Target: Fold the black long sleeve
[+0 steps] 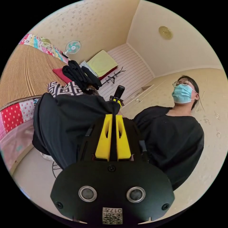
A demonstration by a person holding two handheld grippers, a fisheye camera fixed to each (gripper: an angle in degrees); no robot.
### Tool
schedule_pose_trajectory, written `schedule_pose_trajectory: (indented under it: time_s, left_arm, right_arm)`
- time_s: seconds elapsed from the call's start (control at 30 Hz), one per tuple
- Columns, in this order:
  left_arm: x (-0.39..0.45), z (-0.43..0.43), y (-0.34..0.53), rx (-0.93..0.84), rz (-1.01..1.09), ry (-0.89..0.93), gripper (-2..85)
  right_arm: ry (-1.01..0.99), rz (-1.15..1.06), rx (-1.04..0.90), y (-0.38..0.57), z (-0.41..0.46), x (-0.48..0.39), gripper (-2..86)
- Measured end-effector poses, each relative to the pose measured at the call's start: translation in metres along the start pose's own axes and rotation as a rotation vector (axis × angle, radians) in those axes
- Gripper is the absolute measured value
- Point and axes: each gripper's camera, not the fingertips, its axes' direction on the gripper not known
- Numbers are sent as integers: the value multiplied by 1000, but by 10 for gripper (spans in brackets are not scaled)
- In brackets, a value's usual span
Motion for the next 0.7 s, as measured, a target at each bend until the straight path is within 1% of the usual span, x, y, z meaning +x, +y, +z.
schedule_pose_trajectory:
  time_s: [0.03,0.1,0.13,0.17,0.2,0.23,0.27,0.3,0.33,0.4,0.43,0.47,0.5,0.53,0.57,0.6,0.67,0.7]
  left_arm:
    - [3,-17,7,-20,-29,-8,35]
    - [1,-39,18,-45,-137,-157,53]
    - [0,-54,25,-30,-203,-297,77]
    - [0,-68,32,27,-255,-399,109]
    - [-1,-75,35,64,-277,-420,118]
    - [-3,-86,41,151,-312,-420,138]
    - [-4,-94,46,227,-321,-403,142]
    - [-4,-96,47,257,-319,-400,144]
    - [-3,-97,47,293,-315,-411,146]
    - [-6,-92,41,302,-338,-464,154]
    - [-12,-86,34,275,-358,-500,162]
    - [-21,-76,25,228,-377,-522,173]
    - [-26,-71,20,204,-387,-529,176]
    - [-36,-60,10,156,-396,-538,182]
    - [-44,-50,1,116,-384,-557,183]
    - [-48,-44,-3,96,-374,-569,183]
    - [-63,-27,-16,35,-349,-593,180]
    - [-68,-24,-18,27,-349,-590,178]
  right_arm:
    - [55,37,18,-1,-5,5,73]
    - [249,161,45,-5,-12,27,90]
    - [304,195,44,-5,-11,35,90]
    - [415,269,13,-1,-4,54,89]
    - [487,375,-95,2,11,78,78]
    - [500,428,-163,5,20,90,72]
    - [489,435,-160,8,24,94,52]
    - [468,409,-105,8,16,85,37]
    - [443,396,-99,7,13,82,32]
    - [317,349,-35,12,-10,67,18]
    - [272,310,-7,14,-17,60,16]
    - [166,215,33,22,-32,46,13]
    - [73,129,26,30,-43,33,11]
    - [22,96,1,34,-47,28,10]
    - [-83,73,-82,41,-50,24,9]
    - [-159,97,-179,46,-50,24,8]
    - [-175,109,-213,50,-56,22,8]
    - [-190,78,-166,48,-65,16,9]
